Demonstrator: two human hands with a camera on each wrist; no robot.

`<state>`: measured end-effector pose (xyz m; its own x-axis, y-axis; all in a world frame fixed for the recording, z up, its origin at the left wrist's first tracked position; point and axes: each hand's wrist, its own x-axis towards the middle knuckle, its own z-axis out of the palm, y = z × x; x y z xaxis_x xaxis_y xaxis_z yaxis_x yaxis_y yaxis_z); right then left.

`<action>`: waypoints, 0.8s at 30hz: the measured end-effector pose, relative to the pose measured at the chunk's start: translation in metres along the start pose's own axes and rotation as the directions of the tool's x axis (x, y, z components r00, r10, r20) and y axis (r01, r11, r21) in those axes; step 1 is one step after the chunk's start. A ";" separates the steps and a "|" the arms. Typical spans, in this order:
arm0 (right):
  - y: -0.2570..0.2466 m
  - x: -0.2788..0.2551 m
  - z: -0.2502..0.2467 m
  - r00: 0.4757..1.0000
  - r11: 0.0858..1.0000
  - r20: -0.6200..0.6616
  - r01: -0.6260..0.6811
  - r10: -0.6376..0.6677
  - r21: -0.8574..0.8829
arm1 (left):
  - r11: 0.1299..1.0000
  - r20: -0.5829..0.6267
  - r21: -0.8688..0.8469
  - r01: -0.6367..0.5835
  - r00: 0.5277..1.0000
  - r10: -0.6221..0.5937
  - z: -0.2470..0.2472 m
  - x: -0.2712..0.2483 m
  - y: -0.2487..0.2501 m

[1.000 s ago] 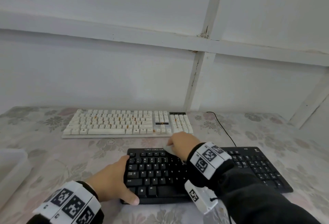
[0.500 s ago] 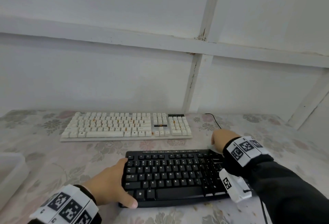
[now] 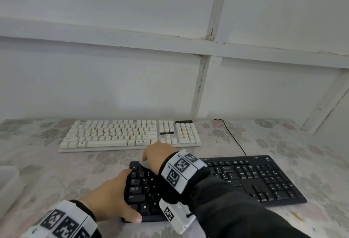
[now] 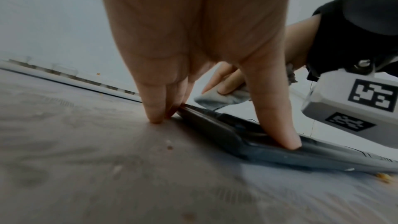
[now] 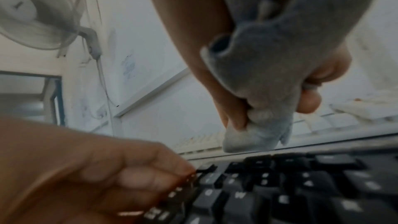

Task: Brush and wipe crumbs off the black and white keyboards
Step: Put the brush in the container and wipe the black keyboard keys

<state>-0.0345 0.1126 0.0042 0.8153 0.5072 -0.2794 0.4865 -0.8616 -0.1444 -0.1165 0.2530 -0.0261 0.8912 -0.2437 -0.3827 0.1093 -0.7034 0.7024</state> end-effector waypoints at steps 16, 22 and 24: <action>0.145 -0.080 0.004 0.889 0.889 -0.059 -0.456 0.454 -0.044 | 0.999 0.007 -0.025 0.022 1.000 -0.022 0.001 0.001 -0.004; 0.216 -0.115 0.003 0.787 0.787 -0.083 -0.616 0.611 -0.045 | 1.000 0.010 -0.011 0.021 1.000 -0.021 0.001 -0.002 0.002; 0.232 -0.124 0.001 0.743 0.744 -0.086 -0.668 0.664 -0.029 | 1.000 0.010 0.006 0.024 1.000 -0.024 0.002 -0.002 0.003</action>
<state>-0.0232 -0.1499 0.0047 0.9557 -0.1932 -0.2220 -0.1733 -0.9791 0.1064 -0.1189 0.2500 -0.0238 0.8839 -0.2334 -0.4053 0.1278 -0.7130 0.6894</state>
